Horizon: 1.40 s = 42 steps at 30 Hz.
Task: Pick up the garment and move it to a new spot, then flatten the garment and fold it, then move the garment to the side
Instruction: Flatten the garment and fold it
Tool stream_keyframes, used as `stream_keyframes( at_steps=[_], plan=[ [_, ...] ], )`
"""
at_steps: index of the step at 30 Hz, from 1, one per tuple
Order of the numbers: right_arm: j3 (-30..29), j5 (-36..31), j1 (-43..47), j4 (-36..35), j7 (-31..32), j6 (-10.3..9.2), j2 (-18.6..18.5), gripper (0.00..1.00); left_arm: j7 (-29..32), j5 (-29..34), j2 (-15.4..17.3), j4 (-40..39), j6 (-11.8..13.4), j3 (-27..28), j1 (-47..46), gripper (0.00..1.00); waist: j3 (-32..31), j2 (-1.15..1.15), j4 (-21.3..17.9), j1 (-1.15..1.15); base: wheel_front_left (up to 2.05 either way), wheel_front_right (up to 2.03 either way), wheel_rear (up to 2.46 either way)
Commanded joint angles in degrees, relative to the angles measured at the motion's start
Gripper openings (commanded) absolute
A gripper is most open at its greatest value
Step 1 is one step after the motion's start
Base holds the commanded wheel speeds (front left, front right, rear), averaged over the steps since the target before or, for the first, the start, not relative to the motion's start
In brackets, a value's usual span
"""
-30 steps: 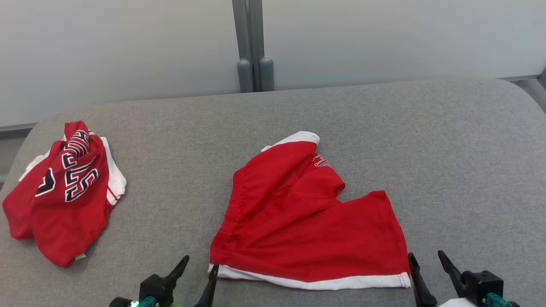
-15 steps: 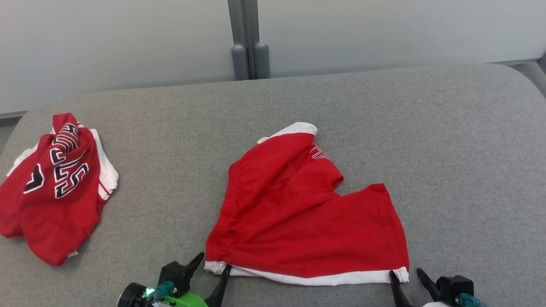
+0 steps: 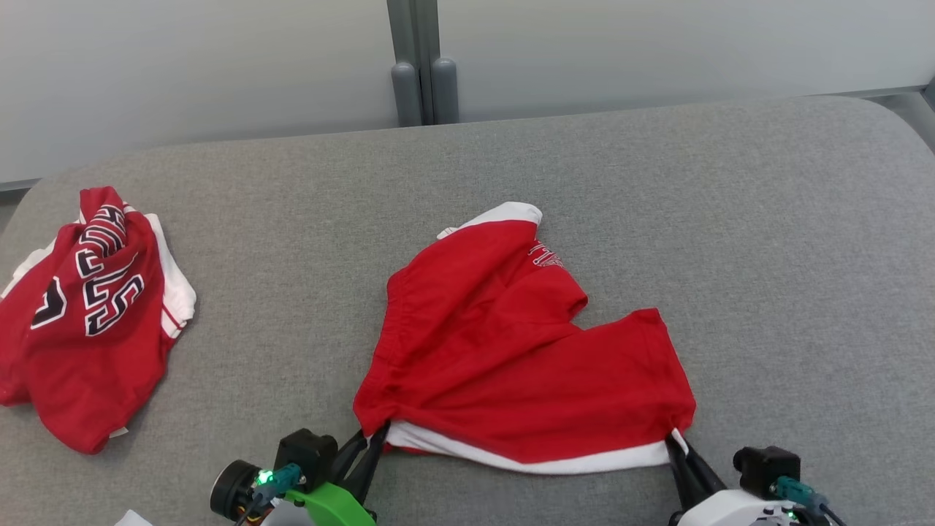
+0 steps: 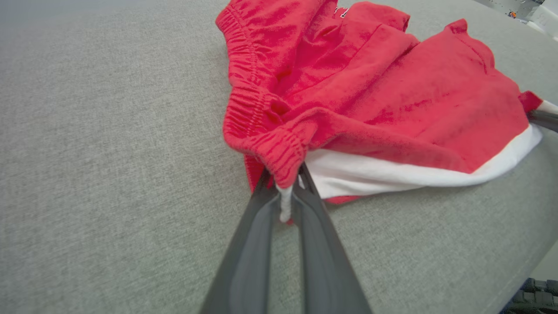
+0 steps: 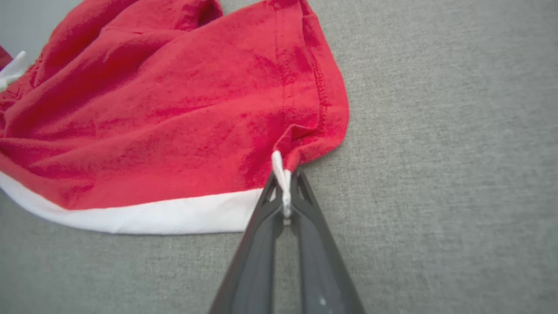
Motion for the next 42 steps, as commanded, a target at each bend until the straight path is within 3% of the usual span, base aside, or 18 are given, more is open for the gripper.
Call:
stream_keyframes(
  at_steps=[1, 9, 16, 22, 28, 32, 37, 42],
  plan=[
    [-0.84, 1.21, -1.00, -1.76, -0.01, -0.04, -0.07, 0.00, -0.17, -0.06, 0.68, -1.26, -0.12, 0.62, 0.36, 0.00, 0.21, 0.00, -0.06, 0.00, 0.00, 0.00, 0.00],
    [-2.49, 2.37, -5.36, -10.62, -0.01, -0.04, -2.75, 0.00, -0.17, -0.39, 2.48, -9.59, -0.04, 3.28, -4.42, 0.00, 2.00, 0.00, -0.95, 0.00, 0.00, 0.00, 0.00],
    [-0.48, 5.09, -19.44, -10.95, -0.02, -0.04, -6.01, 0.00, 1.94, -3.39, 5.24, -12.25, -0.05, -2.64, -19.64, 0.00, 6.29, 0.00, -2.45, 0.00, 0.00, 0.00, 0.00],
    [1.97, 7.19, -39.13, -4.90, 0.44, -0.04, -8.89, 0.00, 6.32, -10.61, 8.78, -10.48, -0.01, -9.09, -40.24, 0.00, 13.29, 0.00, -4.57, 0.00, 0.00, 0.00, 0.00],
    [1.89, 13.78, -60.50, 2.67, 3.13, -0.04, -10.69, 0.00, 7.60, -22.18, 7.40, -4.80, -0.01, -8.69, -59.92, 0.00, 18.31, 0.00, -5.32, 0.00, 0.00, 0.00, 0.00],
    [3.66, 14.00, -72.34, 6.86, 3.51, -0.04, -12.12, 0.00, 7.40, -25.31, 6.05, 0.04, -0.01, -10.31, -70.68, 0.00, 19.73, 0.00, -5.73, 0.00, 0.00, 0.00, 0.00],
    [5.42, 14.39, -81.99, 12.79, 2.76, -0.04, -12.77, 0.00, 5.68, -27.92, 4.68, 4.55, -0.01, -13.46, -78.93, 0.00, 20.10, 0.00, -6.04, 0.00, 0.00, 0.00, 0.00],
    [9.36, 14.63, -85.86, 17.20, 2.46, -0.04, -12.83, 0.00, 4.41, -31.02, 4.70, 8.14, -0.01, -16.60, -82.22, 0.00, 21.05, 0.00, -6.66, 0.00, 0.00, 0.00, 0.00]
  ],
)
